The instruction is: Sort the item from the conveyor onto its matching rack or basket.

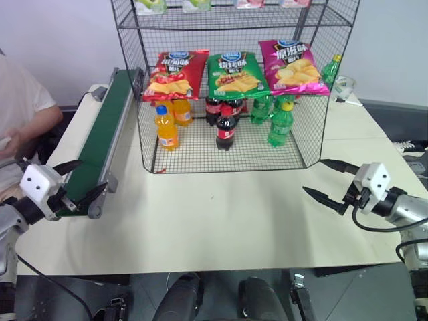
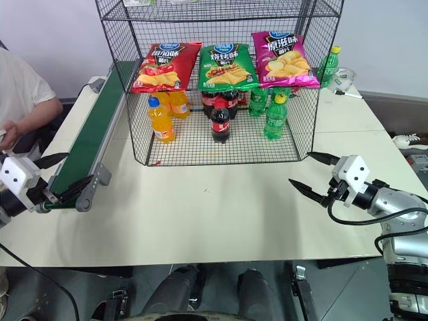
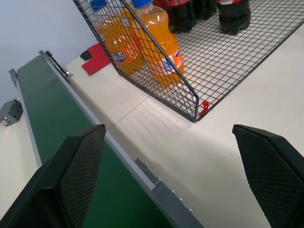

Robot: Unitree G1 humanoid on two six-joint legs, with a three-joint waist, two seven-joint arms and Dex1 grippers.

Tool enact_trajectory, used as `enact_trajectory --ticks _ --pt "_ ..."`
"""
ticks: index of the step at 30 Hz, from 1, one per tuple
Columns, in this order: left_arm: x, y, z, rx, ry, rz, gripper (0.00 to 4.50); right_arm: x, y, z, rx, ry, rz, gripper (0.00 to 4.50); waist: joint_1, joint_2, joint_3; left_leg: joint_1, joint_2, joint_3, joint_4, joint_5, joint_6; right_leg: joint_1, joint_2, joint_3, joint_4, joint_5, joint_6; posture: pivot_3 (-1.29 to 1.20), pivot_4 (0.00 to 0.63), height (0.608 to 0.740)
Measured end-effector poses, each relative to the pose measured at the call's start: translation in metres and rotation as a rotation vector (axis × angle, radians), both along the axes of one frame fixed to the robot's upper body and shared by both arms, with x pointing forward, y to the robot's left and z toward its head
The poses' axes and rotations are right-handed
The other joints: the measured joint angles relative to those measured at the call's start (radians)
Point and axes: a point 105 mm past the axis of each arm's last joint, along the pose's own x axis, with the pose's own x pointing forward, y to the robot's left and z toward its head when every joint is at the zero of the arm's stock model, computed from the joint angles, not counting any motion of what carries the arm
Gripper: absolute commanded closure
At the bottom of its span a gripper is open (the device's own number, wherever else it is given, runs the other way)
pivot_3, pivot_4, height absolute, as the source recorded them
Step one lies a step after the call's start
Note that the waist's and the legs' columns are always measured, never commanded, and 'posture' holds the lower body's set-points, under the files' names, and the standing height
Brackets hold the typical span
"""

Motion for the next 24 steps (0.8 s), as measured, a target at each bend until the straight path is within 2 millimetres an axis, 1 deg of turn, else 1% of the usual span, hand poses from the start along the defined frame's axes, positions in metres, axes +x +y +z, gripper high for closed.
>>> enact_trajectory --ticks 5,14,24 --pt "0.0 -0.0006 0.0014 0.008 -0.015 -0.006 0.03 0.0004 0.0039 -0.0005 -0.004 0.0 0.013 0.0 0.0 0.0 0.0 0.0 0.0 0.0 0.0 0.0 0.0 0.0 0.0 0.0 0.0 0.0 0.0 0.0 0.15 0.74" --pt "-0.0003 0.0005 0.0003 0.032 -0.028 -0.003 0.03 0.0046 0.0078 0.0048 -0.01 -0.023 0.014 0.0 0.0 0.0 0.0 -0.001 0.0 0.0 0.0 0.0 0.0 -0.001 0.0 0.0 0.0 0.0 0.0 0.0 0.15 0.74" --pt "-0.0006 -0.001 -0.0047 0.013 -0.016 -0.001 0.03 0.0073 0.0094 0.0073 -0.018 -0.033 0.014 0.0 0.0 0.0 0.0 -0.001 0.0 0.0 0.0 0.0 0.0 -0.001 0.0 0.0 0.0 0.0 0.0 0.0 0.15 0.74"
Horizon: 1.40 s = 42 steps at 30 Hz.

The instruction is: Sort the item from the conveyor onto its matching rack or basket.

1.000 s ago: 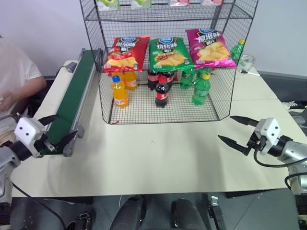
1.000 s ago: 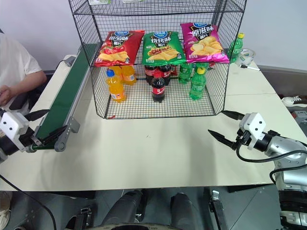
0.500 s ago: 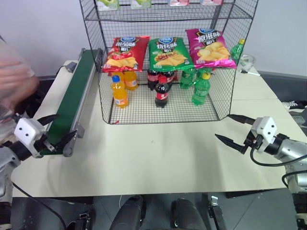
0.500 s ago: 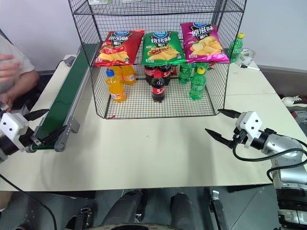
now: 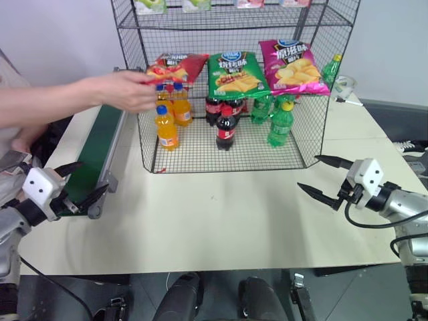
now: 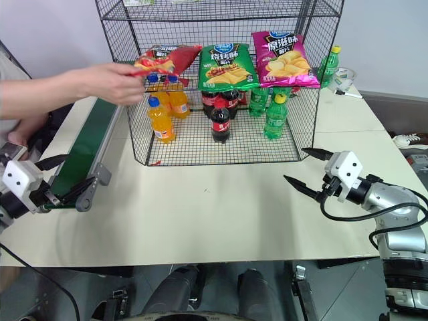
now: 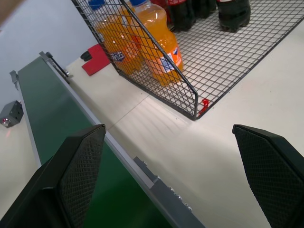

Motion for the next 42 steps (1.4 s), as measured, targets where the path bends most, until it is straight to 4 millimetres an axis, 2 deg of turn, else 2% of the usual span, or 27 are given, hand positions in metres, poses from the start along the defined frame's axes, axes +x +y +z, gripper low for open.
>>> enact_trajectory --ticks 12,20,31,37,42 --pt "0.003 -0.001 0.002 -0.015 -0.012 0.011 0.03 0.003 0.006 0.002 -0.006 0.001 0.016 0.0 0.0 0.0 0.0 0.0 0.0 0.0 0.0 0.0 0.0 0.0 0.0 0.0 0.0 0.0 0.0 0.0 0.15 0.74" --pt "0.001 -0.009 0.005 -0.1 0.019 -0.021 0.03 0.003 0.013 0.007 0.018 0.009 0.039 0.0 0.0 0.0 0.0 -0.001 0.0 0.0 0.0 0.0 0.0 -0.001 0.0 0.0 0.0 0.0 0.0 0.0 0.15 0.74" --pt "0.002 -0.004 0.002 -0.095 0.022 0.029 0.03 0.003 0.026 0.006 0.036 0.027 0.084 0.0 0.0 0.001 0.0 -0.001 0.0 0.0 0.0 0.0 0.0 -0.001 0.0 0.0 -0.001 0.0 0.0 0.0 0.15 0.74" --pt "-0.01 0.003 -0.01 -0.078 0.055 0.057 0.03 0.003 0.03 0.006 0.039 0.044 0.106 0.0 -0.001 0.001 0.001 -0.001 0.0 0.0 -0.001 0.0 0.0 -0.002 0.0 0.0 -0.002 0.0 0.0 0.0 0.15 0.74" --pt "-0.011 0.004 -0.005 -0.061 0.025 0.068 0.03 0.002 0.037 0.0 0.057 0.083 0.138 0.0 0.001 0.001 0.001 -0.002 0.0 0.0 -0.001 -0.001 -0.002 -0.001 0.0 0.0 -0.002 0.0 -0.001 0.0 0.15 0.74"
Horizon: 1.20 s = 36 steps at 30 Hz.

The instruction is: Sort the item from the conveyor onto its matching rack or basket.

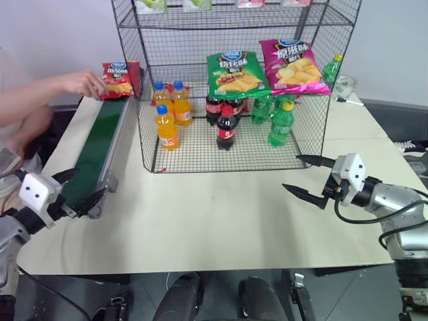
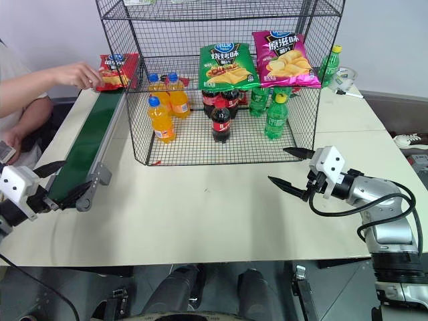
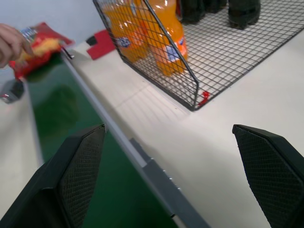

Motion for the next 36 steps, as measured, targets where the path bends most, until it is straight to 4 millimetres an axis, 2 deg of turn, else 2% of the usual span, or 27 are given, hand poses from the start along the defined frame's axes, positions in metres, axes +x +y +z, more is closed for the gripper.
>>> enact_trajectory --ticks 7,14,22,29,33,36 --pt "-0.01 0.002 -0.002 0.023 -0.023 0.033 0.03 -0.019 0.043 -0.002 0.133 0.162 0.256 0.0 -0.007 0.0 0.0 -0.001 0.0 0.0 -0.001 0.0 0.0 -0.001 0.0 0.0 -0.001 0.0 0.0 0.0 0.15 0.74" --pt "-0.021 0.003 -0.003 0.045 -0.041 0.07 0.03 -0.021 0.072 0.002 0.173 0.188 0.407 0.0 -0.006 0.0 0.0 -0.001 0.001 0.0 -0.002 0.0 0.0 -0.002 0.0 0.0 -0.003 0.0 0.0 0.0 0.15 0.74" --pt "-0.047 0.02 0.005 0.269 -0.146 0.132 0.03 -0.02 0.084 -0.014 0.173 0.223 0.438 0.0 -0.003 0.0 0.0 -0.001 0.0 0.001 -0.004 0.0 0.0 -0.005 0.0 0.0 -0.004 0.001 -0.001 0.0 0.15 0.74" --pt "-0.073 0.033 -0.016 0.657 -0.155 0.119 0.03 -0.013 0.085 -0.014 0.162 0.19 0.425 0.0 -0.002 -0.001 0.0 -0.001 0.001 0.001 -0.007 0.0 0.0 -0.007 0.0 0.0 -0.004 0.001 -0.002 0.0 0.15 0.74" --pt "-0.09 0.04 -0.033 0.769 -0.158 0.113 0.03 -0.009 0.084 -0.015 0.15 0.184 0.417 0.0 -0.002 -0.001 0.0 -0.001 0.001 0.001 -0.008 0.0 0.0 -0.007 0.0 0.0 -0.005 0.001 -0.001 0.0 0.15 0.74" --pt "-0.095 0.045 -0.04 0.842 -0.159 0.107 0.03 -0.009 0.085 -0.016 0.142 0.173 0.419 0.0 0.0 -0.001 0.0 -0.001 0.001 0.001 -0.008 0.0 0.0 -0.008 0.0 0.0 -0.005 0.001 -0.001 0.0 0.15 0.74"
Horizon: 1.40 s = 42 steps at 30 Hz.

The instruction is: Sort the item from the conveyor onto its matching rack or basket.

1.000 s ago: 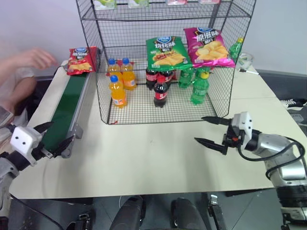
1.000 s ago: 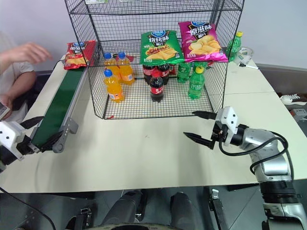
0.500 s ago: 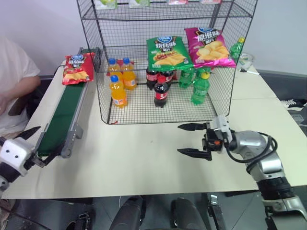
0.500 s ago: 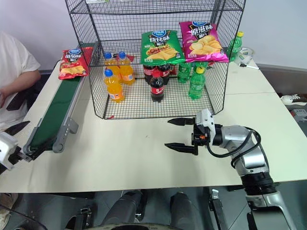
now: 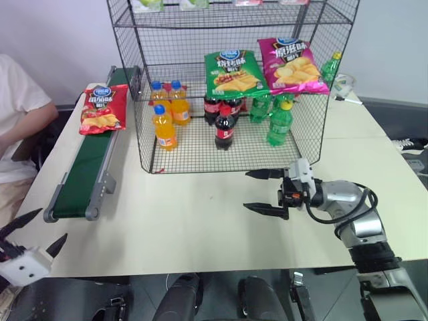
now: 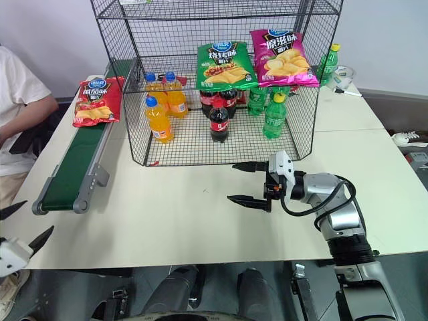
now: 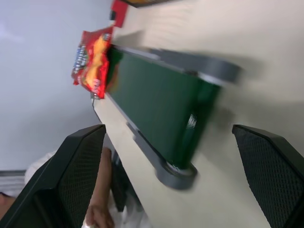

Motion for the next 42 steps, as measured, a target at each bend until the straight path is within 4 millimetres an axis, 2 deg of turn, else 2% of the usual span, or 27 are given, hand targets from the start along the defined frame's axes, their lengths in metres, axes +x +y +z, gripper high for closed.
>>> enact_trajectory --ticks 5,10,22,37,42 --pt "0.002 0.013 -0.002 0.061 -0.039 0.051 0.03 0.0 0.002 -0.001 -0.004 -0.006 0.005 0.0 0.0 0.0 0.0 0.001 0.0 0.0 0.0 0.0 0.0 0.0 0.0 0.0 0.001 0.0 0.0 0.0 0.15 0.74" --pt "0.015 0.011 0.003 0.103 -0.092 0.029 0.03 0.001 0.002 -0.001 -0.007 -0.004 0.001 0.0 -0.002 0.0 0.0 0.001 0.0 0.0 0.0 0.0 0.0 0.0 0.001 -0.001 0.001 0.002 0.003 0.0 0.15 0.74" --pt "0.02 0.021 0.002 0.168 -0.156 0.071 0.03 -0.003 0.002 -0.003 -0.003 -0.001 -0.011 0.0 -0.007 -0.001 0.0 0.001 0.001 0.0 0.0 0.0 0.0 0.0 0.002 0.0 0.002 0.002 0.004 0.0 0.15 0.74" --pt "0.04 0.007 -0.006 0.16 -0.184 0.026 0.03 -0.003 0.004 0.0 0.0 -0.013 -0.022 0.0 -0.005 -0.001 -0.001 0.002 0.001 0.0 0.0 0.0 0.0 0.001 0.003 0.0 0.002 0.003 0.004 0.0 0.15 0.74" --pt "0.042 0.008 -0.005 0.154 -0.196 0.037 0.03 -0.002 0.003 0.0 -0.002 -0.013 -0.028 0.0 -0.006 -0.001 -0.001 0.003 0.001 0.0 0.0 0.0 0.0 0.001 0.003 -0.001 0.003 0.003 0.004 0.0 0.15 0.74"
